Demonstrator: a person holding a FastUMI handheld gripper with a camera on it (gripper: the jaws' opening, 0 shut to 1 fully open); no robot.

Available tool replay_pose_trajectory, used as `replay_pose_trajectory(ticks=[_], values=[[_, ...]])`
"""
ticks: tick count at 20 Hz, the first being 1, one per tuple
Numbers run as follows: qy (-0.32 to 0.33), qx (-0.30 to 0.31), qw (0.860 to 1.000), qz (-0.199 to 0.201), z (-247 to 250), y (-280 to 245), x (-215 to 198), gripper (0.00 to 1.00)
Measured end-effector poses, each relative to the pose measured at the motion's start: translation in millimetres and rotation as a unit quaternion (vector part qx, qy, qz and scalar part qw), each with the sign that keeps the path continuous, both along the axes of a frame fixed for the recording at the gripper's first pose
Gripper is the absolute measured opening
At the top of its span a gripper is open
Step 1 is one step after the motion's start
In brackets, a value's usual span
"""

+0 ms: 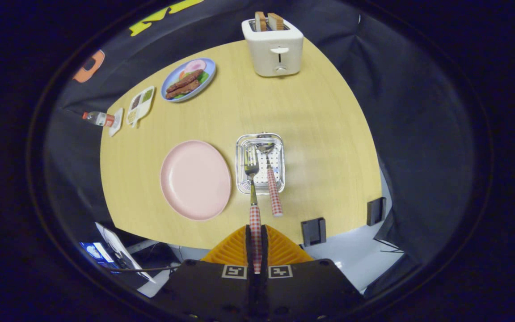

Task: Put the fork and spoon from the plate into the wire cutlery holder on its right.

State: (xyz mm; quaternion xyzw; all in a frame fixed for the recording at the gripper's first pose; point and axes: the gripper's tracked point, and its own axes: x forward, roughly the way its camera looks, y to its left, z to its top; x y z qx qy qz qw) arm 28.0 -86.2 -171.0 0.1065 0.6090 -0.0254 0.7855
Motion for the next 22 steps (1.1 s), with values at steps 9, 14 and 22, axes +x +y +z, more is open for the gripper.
replay_pose_trajectory(ticks=[9,14,22], values=[[0.067,0.014,0.997,-0.020,-16.4,-1.2,15.7,0.02],[0.077,0.007,0.997,-0.023,-16.0,0.1,25.3,0.03],[0.093,0.010,0.995,-0.034,-19.1,6.6,37.0,0.06]])
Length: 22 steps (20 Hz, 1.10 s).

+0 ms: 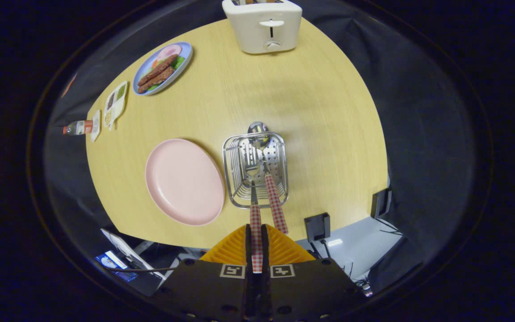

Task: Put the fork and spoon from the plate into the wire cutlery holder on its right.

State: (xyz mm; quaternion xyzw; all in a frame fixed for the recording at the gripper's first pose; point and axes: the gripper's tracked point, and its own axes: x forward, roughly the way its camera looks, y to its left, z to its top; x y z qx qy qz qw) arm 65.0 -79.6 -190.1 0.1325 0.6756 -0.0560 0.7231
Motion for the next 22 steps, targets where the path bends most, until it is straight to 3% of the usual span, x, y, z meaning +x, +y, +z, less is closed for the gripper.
replay_pose_trajectory(ticks=[1,3,6,9,14,18,22], values=[[-0.003,0.000,1.000,-0.003,0.1,-0.5,2.3,0.12],[-0.016,0.009,1.000,-0.007,4.6,4.6,9.0,0.08],[-0.053,0.019,0.998,-0.002,14.6,10.9,19.2,0.44],[-0.102,0.013,0.995,0.012,30.2,11.7,28.8,0.67],[-0.196,-0.007,0.980,0.032,63.7,16.3,38.0,0.89],[-0.302,-0.018,0.952,0.049,102.1,29.8,38.6,0.97],[-0.434,-0.067,0.895,0.073,154.2,46.5,26.0,0.97]])
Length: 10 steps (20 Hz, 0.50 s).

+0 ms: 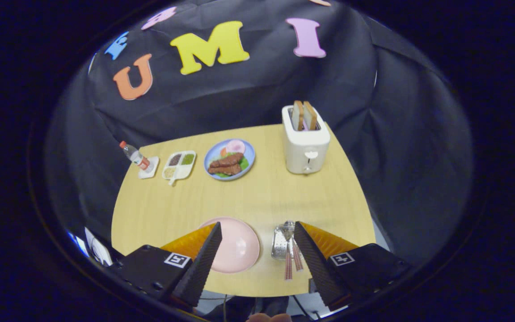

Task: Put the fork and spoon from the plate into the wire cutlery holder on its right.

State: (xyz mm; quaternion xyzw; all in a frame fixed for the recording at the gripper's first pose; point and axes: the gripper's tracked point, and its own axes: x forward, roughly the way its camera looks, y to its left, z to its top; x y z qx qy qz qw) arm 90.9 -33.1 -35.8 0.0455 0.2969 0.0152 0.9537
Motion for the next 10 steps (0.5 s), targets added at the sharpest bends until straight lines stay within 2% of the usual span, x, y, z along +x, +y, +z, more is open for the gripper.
replay_pose_trajectory(ticks=[3,6,10], values=[[-0.090,-0.008,0.996,0.002,34.8,18.4,-16.2,0.97],[-0.188,-0.008,0.982,-0.015,65.5,36.0,-33.0,0.97],[-0.263,-0.003,0.965,-0.019,87.3,58.8,-62.0,0.97]])
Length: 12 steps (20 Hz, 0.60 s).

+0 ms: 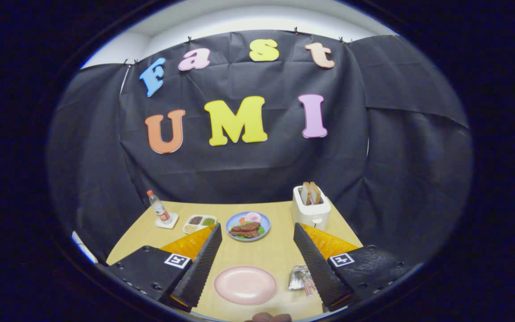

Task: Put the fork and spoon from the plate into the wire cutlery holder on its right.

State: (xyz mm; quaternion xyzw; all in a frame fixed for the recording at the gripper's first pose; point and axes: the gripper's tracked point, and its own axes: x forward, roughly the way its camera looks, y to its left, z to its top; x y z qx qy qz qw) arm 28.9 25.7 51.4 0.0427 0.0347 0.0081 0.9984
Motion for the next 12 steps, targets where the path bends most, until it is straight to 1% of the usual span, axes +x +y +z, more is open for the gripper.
replay_pose_trajectory(ticks=[2,6,12], values=[[-0.030,0.008,0.999,-0.009,6.6,1.9,-8.3,0.97],[-0.064,-0.002,0.998,-0.025,10.8,1.2,-19.5,0.96],[-0.080,-0.014,0.996,-0.047,14.2,-2.6,-21.6,0.96]])
